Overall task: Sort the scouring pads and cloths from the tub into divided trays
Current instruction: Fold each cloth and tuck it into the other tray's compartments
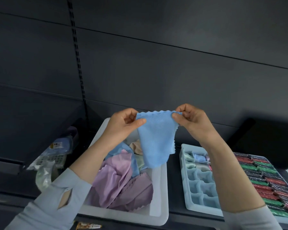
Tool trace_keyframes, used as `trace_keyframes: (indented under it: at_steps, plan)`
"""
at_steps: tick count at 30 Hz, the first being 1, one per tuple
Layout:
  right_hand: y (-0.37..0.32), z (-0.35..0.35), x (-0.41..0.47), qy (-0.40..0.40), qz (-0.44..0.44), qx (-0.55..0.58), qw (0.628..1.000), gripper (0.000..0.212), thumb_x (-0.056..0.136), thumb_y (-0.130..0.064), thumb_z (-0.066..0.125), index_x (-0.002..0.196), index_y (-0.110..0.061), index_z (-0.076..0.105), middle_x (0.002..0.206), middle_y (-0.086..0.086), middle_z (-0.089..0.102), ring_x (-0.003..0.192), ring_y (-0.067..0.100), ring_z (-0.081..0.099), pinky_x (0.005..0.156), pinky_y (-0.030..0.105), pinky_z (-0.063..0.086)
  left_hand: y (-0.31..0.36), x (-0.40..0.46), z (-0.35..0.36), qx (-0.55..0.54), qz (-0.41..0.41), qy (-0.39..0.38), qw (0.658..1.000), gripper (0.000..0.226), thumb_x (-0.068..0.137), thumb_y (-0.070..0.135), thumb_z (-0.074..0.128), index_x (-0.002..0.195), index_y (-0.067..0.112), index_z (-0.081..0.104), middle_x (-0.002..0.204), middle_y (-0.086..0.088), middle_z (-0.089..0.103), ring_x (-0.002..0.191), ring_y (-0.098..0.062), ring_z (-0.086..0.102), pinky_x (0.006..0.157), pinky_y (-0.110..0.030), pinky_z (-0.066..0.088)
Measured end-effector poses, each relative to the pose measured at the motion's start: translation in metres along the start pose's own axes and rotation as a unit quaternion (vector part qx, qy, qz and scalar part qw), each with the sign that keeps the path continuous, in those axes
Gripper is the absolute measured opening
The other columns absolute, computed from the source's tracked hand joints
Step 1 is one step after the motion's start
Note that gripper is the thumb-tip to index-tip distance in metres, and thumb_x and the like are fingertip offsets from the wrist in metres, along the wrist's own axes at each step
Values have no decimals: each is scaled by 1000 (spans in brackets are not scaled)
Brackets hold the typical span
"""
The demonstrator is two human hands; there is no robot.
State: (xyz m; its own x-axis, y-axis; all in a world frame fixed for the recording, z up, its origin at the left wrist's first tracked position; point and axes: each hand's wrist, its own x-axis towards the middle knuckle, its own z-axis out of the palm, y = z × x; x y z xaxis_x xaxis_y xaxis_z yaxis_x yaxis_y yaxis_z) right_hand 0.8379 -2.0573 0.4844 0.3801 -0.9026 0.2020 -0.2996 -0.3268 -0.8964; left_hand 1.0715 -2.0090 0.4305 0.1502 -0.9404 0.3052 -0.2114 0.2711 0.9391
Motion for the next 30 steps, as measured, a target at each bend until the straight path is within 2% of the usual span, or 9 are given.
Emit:
trace_keyframes:
  at_steps: [4, 7, 9, 13, 16, 20, 23, 26, 30]
  plan:
    - [-7, -1, -1, -20, -8, 48, 999, 6, 91, -15, 67, 90, -10, 64, 76, 14, 63, 71, 16, 57, 72, 27, 52, 10, 0, -2, -38, 29, -22, 999, 15, 82, 22, 73, 77, 22, 59, 73, 8, 59, 71, -8, 52, 67, -23, 43]
    - [-5, 2, 4, 8, -12, -42, 999, 9, 85, -17, 74, 82, -17, 66, 71, 12, 63, 66, 16, 56, 72, 31, 50, 14, 3, 0, -32, 46, 13, 998, 19, 80, 26, 71, 79, 16, 55, 70, 6, 52, 67, -10, 45, 63, -28, 38]
    - [-7, 5, 4, 7, -8, -29, 1000, 10, 85, -15, 74, 81, -14, 65, 68, 5, 61, 63, 14, 54, 67, 26, 50, 15, 4, 0, -12, 50, 42, 998, 17, 83, 23, 72, 81, 15, 57, 68, 11, 54, 64, -7, 46, 62, -24, 38]
    - [-13, 12, 6, 15, 8, 15, 1000, 15, 88, -12, 70, 77, -9, 60, 64, 11, 58, 53, 15, 53, 57, 26, 50, 18, 4, 3, 46, 55, 73, 995, 17, 85, 17, 72, 79, 22, 57, 59, 21, 52, 55, 1, 45, 56, -12, 36]
    - [-14, 30, 12, 45, 32, 14, 998, 19, 89, -13, 69, 74, -11, 57, 59, 5, 62, 48, 15, 57, 56, 31, 51, 20, 3, 15, 108, 55, 114, 986, 21, 86, 25, 70, 77, 21, 52, 55, 18, 48, 51, -2, 44, 52, -11, 32]
    - [-24, 51, 12, 16, 42, 110, 993, 13, 92, -12, 65, 85, -2, 61, 73, 9, 68, 57, 14, 65, 58, 25, 54, 23, 0, 31, 119, 65, 124, 983, 20, 88, 29, 69, 81, 20, 53, 61, 13, 52, 54, 0, 48, 53, -11, 35]
    - [-27, 54, 12, 12, 34, 130, 991, 20, 93, -12, 64, 93, 7, 63, 78, 11, 70, 62, 13, 66, 62, 23, 54, 23, 2, 33, 85, 43, 114, 989, 14, 91, 32, 66, 89, 20, 58, 71, 11, 62, 60, 0, 54, 57, -13, 39]
    - [-26, 52, 11, 10, 28, 146, 989, 24, 94, -16, 63, 96, 8, 64, 85, 15, 72, 74, 17, 69, 72, 27, 58, 23, 2, 32, 29, 30, 90, 995, 6, 92, 29, 65, 96, 24, 65, 82, 11, 70, 75, -2, 65, 69, -21, 50]
    - [-23, 47, 12, -5, 26, 151, 988, 19, 96, -13, 60, 97, 5, 68, 90, 14, 74, 83, 20, 71, 79, 30, 58, 21, -2, 32, -49, 9, 46, 998, 22, 84, 15, 74, 105, 21, 69, 93, 4, 75, 88, -11, 71, 82, -28, 56]
